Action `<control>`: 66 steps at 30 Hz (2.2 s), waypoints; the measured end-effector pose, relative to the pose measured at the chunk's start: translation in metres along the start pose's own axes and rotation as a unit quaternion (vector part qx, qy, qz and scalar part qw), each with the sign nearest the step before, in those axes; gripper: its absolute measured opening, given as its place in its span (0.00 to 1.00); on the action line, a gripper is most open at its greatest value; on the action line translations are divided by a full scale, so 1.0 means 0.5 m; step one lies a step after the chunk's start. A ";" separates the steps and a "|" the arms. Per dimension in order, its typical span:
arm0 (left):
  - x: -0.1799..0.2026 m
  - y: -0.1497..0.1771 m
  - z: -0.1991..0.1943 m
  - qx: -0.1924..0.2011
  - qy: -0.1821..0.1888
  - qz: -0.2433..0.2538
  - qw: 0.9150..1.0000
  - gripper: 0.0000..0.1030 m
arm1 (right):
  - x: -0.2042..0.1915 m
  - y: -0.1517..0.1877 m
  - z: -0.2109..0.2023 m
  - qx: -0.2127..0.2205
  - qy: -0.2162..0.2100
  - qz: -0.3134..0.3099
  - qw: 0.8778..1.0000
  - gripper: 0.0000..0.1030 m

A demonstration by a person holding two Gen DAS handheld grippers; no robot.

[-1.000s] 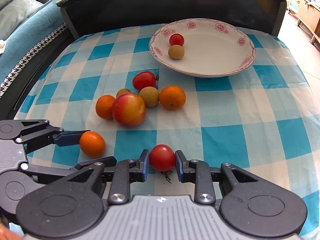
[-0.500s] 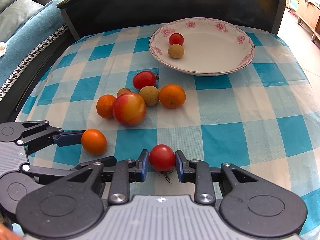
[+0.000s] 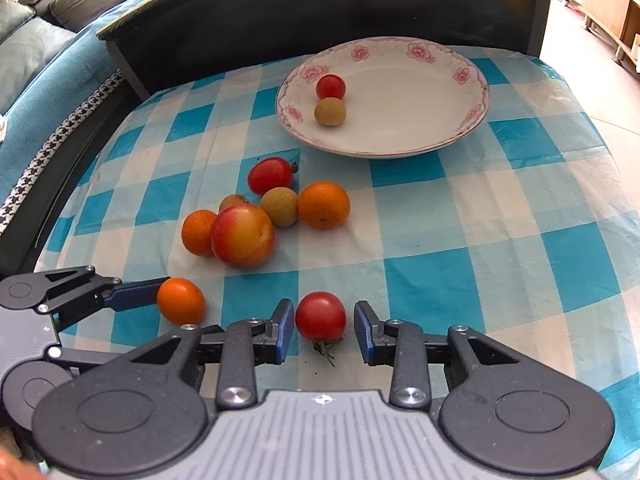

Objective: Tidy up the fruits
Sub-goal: 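Carry the orange fruit with the left gripper while the right carries the tomato toward the bowl, then lower both held fruits into the bowl and open both grippers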

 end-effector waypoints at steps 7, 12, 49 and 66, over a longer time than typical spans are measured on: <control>0.002 -0.001 0.001 0.000 -0.004 0.002 1.000 0.58 | -0.009 0.001 0.003 -0.002 0.001 -0.008 1.000 0.36; 0.004 0.000 -0.002 0.000 -0.013 0.006 1.000 0.41 | -0.013 0.002 0.004 -0.001 0.017 -0.017 1.000 0.36; 0.021 -0.126 -0.040 0.065 0.009 0.004 0.998 0.40 | 0.012 -0.047 -0.075 0.059 0.031 0.034 0.997 0.30; 0.005 -0.233 0.011 0.077 0.006 0.011 0.997 0.39 | 0.060 -0.149 -0.047 0.072 0.038 0.067 0.994 0.30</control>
Point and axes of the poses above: each gripper's, at about its wrist camera, not at the fingertips, and z roughly the way its jaws point, x to its right, y to its underside, the point moved 5 cm from there along z, roughly the way its jaws point, and after that the axes turned 9 degrees about y, right-handed, at the moved point
